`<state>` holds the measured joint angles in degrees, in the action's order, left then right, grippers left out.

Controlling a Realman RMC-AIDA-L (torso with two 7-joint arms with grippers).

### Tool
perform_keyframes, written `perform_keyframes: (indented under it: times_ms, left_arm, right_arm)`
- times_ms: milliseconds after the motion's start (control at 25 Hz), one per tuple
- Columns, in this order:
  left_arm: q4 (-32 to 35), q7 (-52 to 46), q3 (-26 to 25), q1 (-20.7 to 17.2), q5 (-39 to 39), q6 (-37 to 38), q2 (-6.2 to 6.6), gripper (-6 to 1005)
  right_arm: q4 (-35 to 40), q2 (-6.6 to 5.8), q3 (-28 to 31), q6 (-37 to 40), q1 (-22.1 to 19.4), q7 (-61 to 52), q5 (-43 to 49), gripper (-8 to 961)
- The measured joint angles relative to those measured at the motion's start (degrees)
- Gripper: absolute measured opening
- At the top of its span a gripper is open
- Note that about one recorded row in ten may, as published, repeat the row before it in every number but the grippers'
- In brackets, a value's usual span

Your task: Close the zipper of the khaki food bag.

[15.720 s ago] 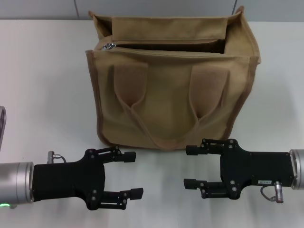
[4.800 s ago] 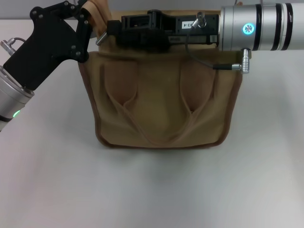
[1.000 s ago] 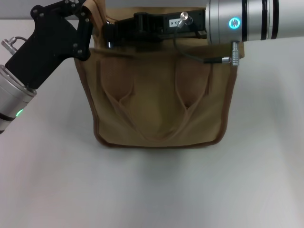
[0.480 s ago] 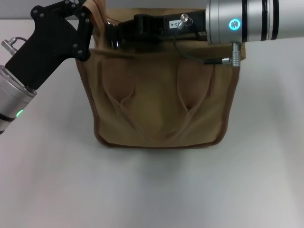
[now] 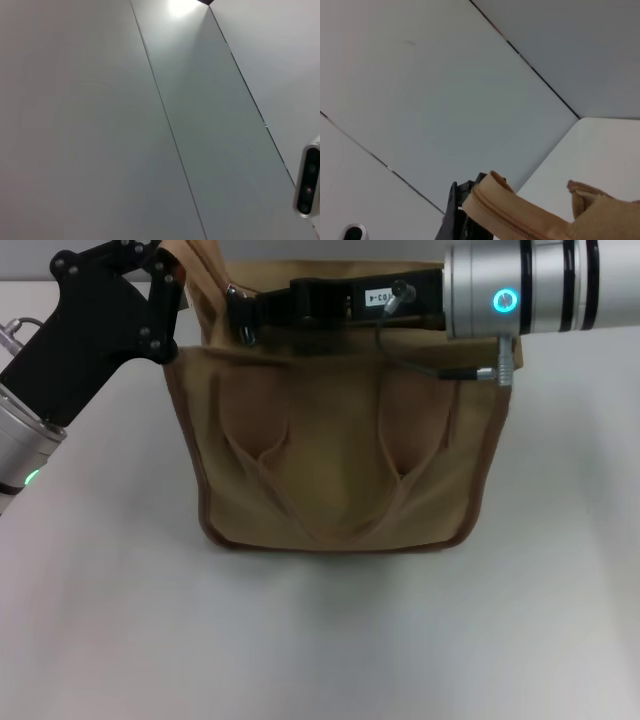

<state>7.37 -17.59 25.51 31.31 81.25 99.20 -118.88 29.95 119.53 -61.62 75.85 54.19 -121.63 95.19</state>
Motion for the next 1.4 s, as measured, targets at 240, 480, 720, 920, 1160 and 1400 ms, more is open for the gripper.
perform_keyframes:
  times_ms: [240, 480, 720, 920, 1160, 1400]
  left_arm:
    - [-0.1, 0.2, -1.0, -0.6, 0.0, -0.5, 0.06, 61]
    - [-0.2, -0.1, -2.3, -1.1, -0.1, -2.2, 0.13, 62]
    - [-0.2, -0.1, -2.7, -1.4, -0.1, -4.4, 0.15, 64]
    - [-0.4, -0.1, -3.6, -2.0, -0.2, -5.5, 0.15, 64]
    - [-0.4, -0.2, -4.1, -2.6, -0.2, -5.8, 0.15, 66]
    - [-0.5, -0.3, -4.6, -3.0, -0.2, -6.3, 0.15, 67]
  right_arm:
    - [1.8, 0.10, 0.3, -0.1, -2.2, 1.2, -0.1, 3]
    - [2.7, 0.01, 0.4, -0.1, -4.2, 1.7, -0.2, 3]
    - [4.3, -0.24, 0.7, 0.0, -7.3, 1.9, -0.2, 3]
    - [6.3, -0.63, 1.9, 0.4, -10.8, 1.8, 0.0, 3]
    - [7.2, -1.82, 4.4, 2.3, -14.1, 2.0, 0.0, 3]
    - [7.3, -2.91, 5.8, 3.7, -16.9, 2.1, 0.3, 2]
